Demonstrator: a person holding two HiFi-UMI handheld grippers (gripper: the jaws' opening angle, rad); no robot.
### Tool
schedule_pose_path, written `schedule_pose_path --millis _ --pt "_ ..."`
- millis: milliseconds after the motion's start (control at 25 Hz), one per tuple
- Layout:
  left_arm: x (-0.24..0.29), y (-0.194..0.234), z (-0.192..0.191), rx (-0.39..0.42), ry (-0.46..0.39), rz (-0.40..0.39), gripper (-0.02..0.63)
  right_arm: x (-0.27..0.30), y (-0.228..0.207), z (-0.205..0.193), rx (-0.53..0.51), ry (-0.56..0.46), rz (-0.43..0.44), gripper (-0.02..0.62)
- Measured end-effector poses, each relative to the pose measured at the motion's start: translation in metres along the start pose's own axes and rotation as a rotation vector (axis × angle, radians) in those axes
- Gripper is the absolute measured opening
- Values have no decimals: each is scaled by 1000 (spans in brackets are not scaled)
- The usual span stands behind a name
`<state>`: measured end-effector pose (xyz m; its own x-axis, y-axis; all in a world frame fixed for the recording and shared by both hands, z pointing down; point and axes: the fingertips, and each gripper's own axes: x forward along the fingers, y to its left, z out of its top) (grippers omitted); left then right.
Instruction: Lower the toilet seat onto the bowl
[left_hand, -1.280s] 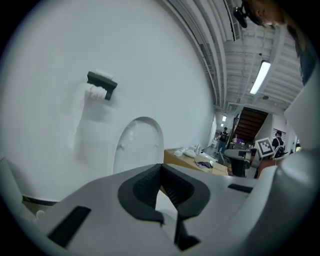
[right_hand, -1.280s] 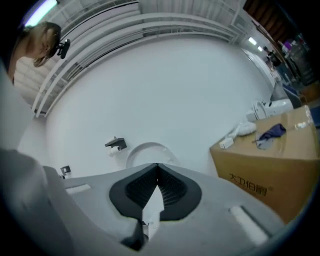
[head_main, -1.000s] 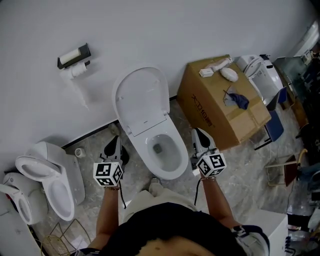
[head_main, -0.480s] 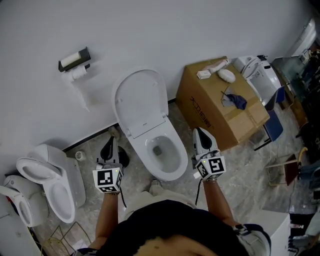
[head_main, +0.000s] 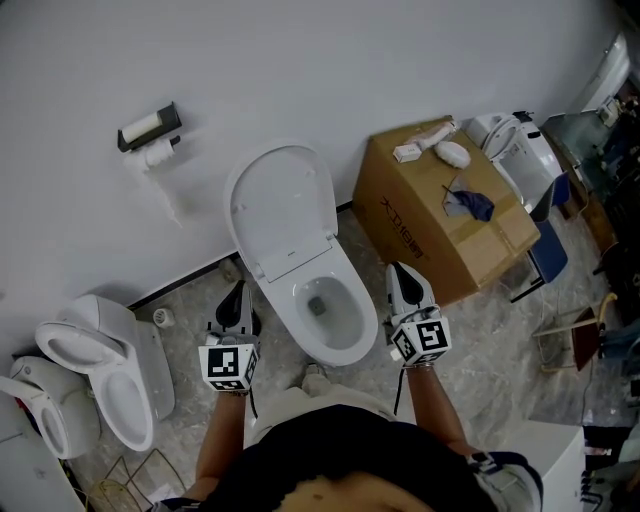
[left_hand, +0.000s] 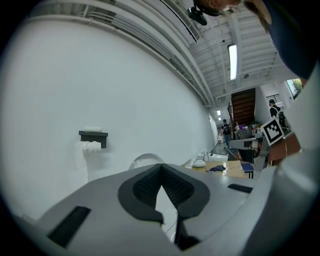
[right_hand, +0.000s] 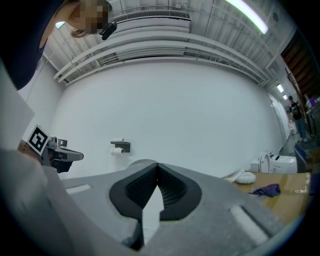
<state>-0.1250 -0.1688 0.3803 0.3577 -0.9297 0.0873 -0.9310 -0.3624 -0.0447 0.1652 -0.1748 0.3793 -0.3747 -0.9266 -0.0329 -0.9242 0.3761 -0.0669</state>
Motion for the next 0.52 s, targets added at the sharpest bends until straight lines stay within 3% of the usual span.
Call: schedule_pose_path --millis 160,520 --pt "8 -6 -4 -27 7 -25 3 1 2 -2 1 5 -8 5" --pt "17 -8 6 3 -26 -20 4 2 -3 -3 -7 12 -20 5"
